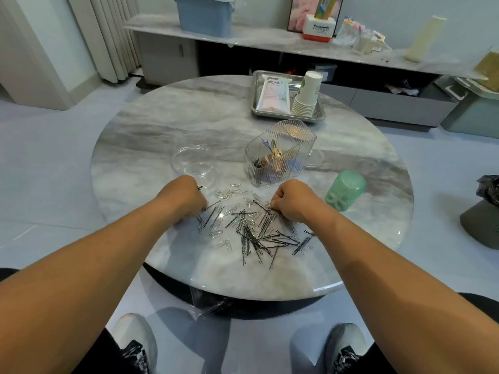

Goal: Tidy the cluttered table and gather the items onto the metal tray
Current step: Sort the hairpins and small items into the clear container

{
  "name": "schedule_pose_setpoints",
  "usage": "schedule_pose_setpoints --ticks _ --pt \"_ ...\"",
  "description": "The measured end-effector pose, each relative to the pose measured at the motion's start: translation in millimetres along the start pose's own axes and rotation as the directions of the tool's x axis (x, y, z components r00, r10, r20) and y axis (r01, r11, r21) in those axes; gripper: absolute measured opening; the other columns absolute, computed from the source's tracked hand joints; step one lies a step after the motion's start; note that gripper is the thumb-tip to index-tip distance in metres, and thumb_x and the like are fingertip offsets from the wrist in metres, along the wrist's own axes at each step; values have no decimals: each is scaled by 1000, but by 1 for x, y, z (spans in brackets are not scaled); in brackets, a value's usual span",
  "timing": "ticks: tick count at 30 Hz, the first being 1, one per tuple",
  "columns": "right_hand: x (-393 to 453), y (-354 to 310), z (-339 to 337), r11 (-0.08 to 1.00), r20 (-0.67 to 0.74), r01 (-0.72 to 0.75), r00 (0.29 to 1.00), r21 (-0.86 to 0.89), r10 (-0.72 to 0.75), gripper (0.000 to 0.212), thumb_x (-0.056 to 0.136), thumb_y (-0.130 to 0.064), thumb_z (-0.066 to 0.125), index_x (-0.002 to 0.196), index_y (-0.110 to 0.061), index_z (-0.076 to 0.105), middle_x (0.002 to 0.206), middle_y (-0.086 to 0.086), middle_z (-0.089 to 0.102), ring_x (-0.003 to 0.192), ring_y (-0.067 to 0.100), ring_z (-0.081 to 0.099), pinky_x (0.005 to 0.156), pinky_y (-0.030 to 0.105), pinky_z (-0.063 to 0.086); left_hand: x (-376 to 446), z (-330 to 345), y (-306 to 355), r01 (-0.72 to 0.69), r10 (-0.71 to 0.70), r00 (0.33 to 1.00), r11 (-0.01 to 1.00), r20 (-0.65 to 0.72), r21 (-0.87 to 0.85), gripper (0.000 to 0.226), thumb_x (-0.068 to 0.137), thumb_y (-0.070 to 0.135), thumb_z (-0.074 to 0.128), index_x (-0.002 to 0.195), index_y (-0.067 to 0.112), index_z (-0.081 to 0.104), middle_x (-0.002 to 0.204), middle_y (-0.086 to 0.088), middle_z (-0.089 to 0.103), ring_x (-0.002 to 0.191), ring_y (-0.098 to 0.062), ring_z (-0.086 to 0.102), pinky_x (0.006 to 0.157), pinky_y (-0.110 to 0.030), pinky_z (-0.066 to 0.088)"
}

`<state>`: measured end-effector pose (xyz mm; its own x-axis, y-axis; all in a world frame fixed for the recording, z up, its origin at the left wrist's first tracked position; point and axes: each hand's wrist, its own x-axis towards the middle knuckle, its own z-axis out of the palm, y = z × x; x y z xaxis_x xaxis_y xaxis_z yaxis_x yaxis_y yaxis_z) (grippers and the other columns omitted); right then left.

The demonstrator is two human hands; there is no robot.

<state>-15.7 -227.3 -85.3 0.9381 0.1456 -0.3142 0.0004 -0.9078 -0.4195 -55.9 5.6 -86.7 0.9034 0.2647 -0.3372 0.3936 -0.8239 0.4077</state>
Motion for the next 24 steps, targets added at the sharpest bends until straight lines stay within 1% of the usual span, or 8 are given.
schedule_pose_setpoints --ticks 2,4,8,10,13,17,22,24 --pt "0 2 -2 999 -46 -1 999 -40 -1 10 92 -4 64 90 -2 74 102 14 74 99 32 69 88 45 59 3 1 -2 7 -7 999 1000 -41 -3 9 88 6 57 81 2 61 78 -15 62 72 -31 53 64 -31 42" --pt "0 2 -5 992 -73 44 996 -114 -53 19 88 2 64 90 -16 70 103 5 71 97 27 68 84 42 59 6 1 -5 -18 16 998 999 -64 -31 9 88 4 56 86 3 65 84 -14 69 78 -32 60 68 -33 49" --pt "-2 -3 -7 963 178 258 954 -78 -241 39 79 -5 80 93 -39 69 91 -11 59 81 8 59 63 23 45 8 3 -2 -95 95 995 994 -11 -52 6 83 9 71 85 15 72 83 -4 74 85 -25 69 75 -35 56" --pt "-2 -1 -3 953 237 293 934 -73 -268 38 76 -11 86 93 -42 72 92 -15 60 83 5 59 65 23 45 9 4 2 -120 121 991 993 58 -17 14 76 20 86 83 17 73 78 0 73 80 -20 69 69 -31 53" --pt "-1 4 1 951 217 297 937 -86 -273 28 74 -18 89 91 -37 75 88 -15 65 85 6 63 76 28 53 8 4 3 -139 135 987 990 92 37 26 68 26 93 79 20 71 73 5 69 72 -15 64 61 -27 46" --pt "1 8 1 957 184 269 952 -108 -247 12 78 -22 87 85 -27 78 79 -10 74 73 6 69 73 28 57 7 5 4 -166 159 985 981 73 102 21 72 21 90 71 21 68 70 6 68 72 -15 64 58 -26 41" --pt "-1 10 -2 924 128 273 961 -267 -246 8 84 -24 82 86 -21 75 80 -10 72 78 11 66 66 26 46 4 6 10 -205 197 979 955 60 215 6 83 15 74 78 13 71 81 -7 74 80 -27 69 63 -27 45" --pt "-3 8 -4 895 134 287 957 -340 -257 7 84 -22 81 85 -20 74 83 -7 72 81 13 64 64 26 44 4 7 12 -222 217 975 935 49 276 6 83 9 65 84 7 71 82 -11 73 72 -29 63 60 -28 43"
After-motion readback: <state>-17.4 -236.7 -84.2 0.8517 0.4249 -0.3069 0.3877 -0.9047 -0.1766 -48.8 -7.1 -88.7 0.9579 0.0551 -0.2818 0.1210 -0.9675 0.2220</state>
